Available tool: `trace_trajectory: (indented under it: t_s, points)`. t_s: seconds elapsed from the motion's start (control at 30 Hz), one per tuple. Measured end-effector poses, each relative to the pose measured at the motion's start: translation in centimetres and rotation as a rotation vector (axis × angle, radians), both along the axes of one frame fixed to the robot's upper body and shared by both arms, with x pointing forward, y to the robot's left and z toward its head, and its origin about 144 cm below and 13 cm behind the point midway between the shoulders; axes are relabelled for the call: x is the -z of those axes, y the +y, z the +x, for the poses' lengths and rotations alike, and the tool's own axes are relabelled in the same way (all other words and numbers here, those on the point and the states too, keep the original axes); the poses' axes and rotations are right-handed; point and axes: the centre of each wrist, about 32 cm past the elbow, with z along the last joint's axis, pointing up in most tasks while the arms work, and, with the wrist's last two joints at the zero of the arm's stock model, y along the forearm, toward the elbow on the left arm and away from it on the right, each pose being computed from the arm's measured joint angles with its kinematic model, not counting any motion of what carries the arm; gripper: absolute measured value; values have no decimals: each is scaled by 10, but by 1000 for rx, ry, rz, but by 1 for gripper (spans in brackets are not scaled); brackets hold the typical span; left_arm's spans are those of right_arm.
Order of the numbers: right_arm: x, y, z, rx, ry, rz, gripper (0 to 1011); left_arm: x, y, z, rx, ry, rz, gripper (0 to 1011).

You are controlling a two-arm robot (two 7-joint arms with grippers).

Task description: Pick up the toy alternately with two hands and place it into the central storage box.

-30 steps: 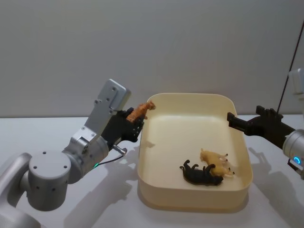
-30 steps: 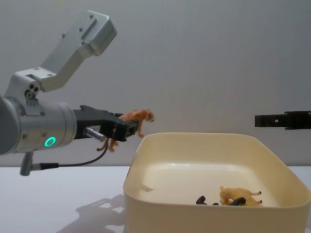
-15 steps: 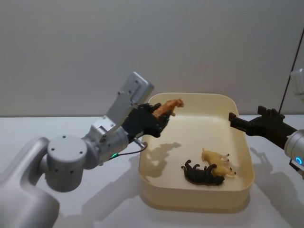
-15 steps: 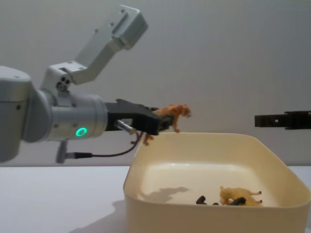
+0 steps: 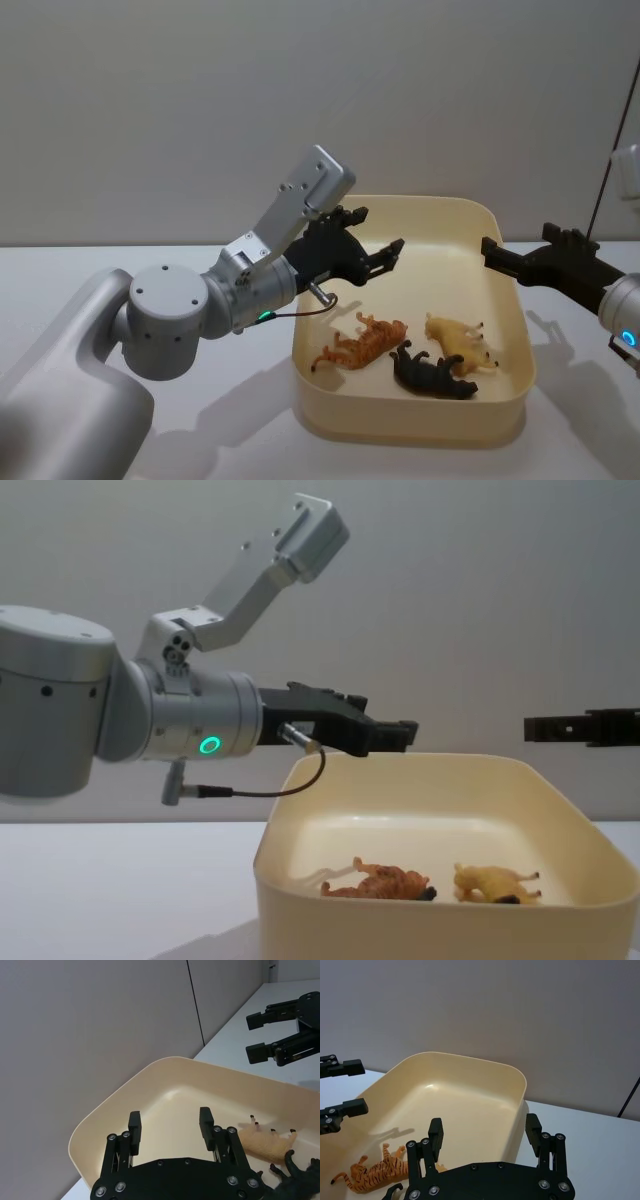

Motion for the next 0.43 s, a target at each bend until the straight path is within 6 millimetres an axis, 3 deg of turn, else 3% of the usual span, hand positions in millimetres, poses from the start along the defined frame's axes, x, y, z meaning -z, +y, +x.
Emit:
trace_trajectory:
  t_s: [0.27, 0.43]
  points:
    - [0, 0, 0, 0, 0, 0, 1001, -1, -3, 4, 23, 0, 1, 911]
    - [0, 0, 0, 0, 0, 0, 1001, -1, -4, 6, 30, 0, 2, 1001]
